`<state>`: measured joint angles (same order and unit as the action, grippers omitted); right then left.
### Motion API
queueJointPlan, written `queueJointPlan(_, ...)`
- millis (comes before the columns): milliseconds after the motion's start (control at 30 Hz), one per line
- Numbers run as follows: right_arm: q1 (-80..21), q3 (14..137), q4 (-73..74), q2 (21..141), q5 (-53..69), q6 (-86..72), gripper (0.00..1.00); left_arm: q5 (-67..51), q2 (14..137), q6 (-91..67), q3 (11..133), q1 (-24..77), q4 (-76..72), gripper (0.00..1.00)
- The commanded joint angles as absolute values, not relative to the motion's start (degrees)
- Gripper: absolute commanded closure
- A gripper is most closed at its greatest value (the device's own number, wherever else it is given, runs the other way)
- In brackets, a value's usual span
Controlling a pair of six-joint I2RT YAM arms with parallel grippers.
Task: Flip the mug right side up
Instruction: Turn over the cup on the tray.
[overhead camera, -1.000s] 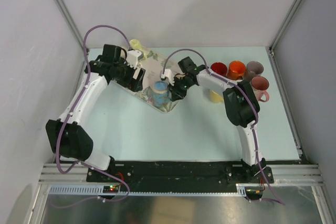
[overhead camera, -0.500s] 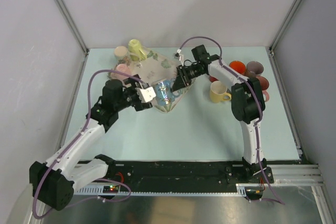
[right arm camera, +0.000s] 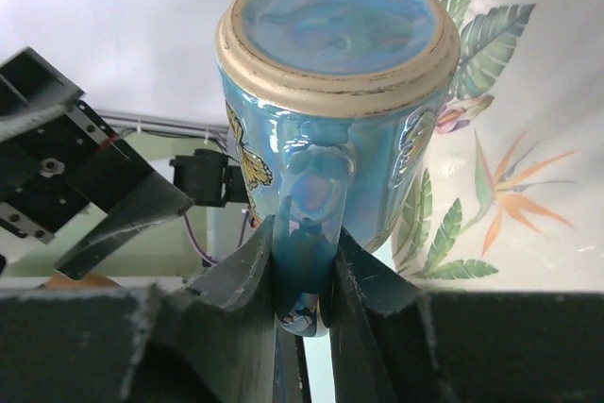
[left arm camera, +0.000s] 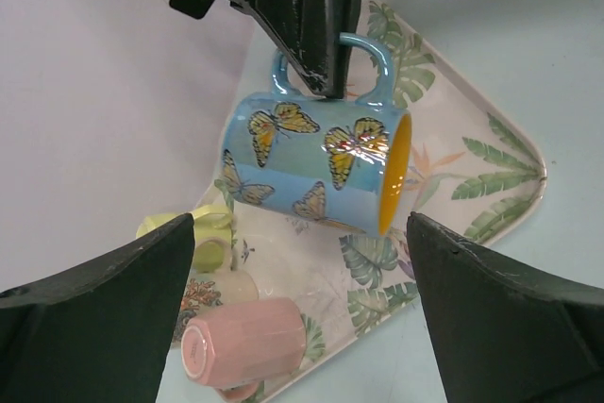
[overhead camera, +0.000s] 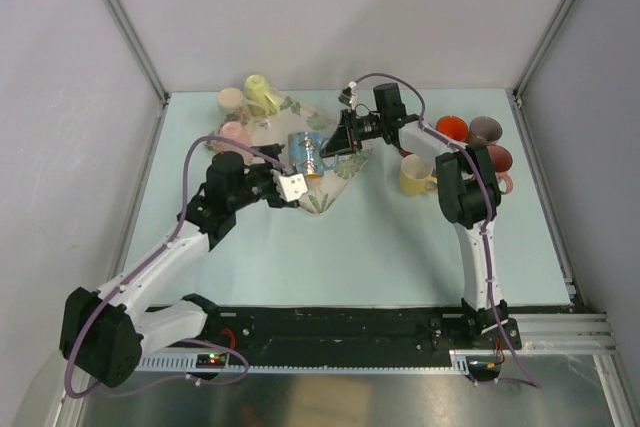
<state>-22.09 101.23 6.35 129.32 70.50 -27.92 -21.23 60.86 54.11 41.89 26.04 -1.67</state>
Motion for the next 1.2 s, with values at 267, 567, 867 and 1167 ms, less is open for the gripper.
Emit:
queueJointPlan(267,-22.56,104.26,-12.77,130.23,81.42,-46.46,1.0,-18.63,68.89,64.45,40.71,26.86,-12.29,0.06)
queueJointPlan(567,-22.81,103.77,-12.76,130.14,81.64,-46.15,1.0,-17.8,74.67,67.39,42.2,26.99,-19.21,0.05)
queueJointPlan(867,-23.04,105.49,-5.07,130.91,72.69,-40.67,1.0,-15.99,74.71,53.87,41.3,27.77,-20.15,0.05)
queueJointPlan(1167,-24.25,106.85,-5.37,134.32,66.16,-46.16,1.0,-12.24,79.24,43.42,41.65,31.37,-24.16,0.06)
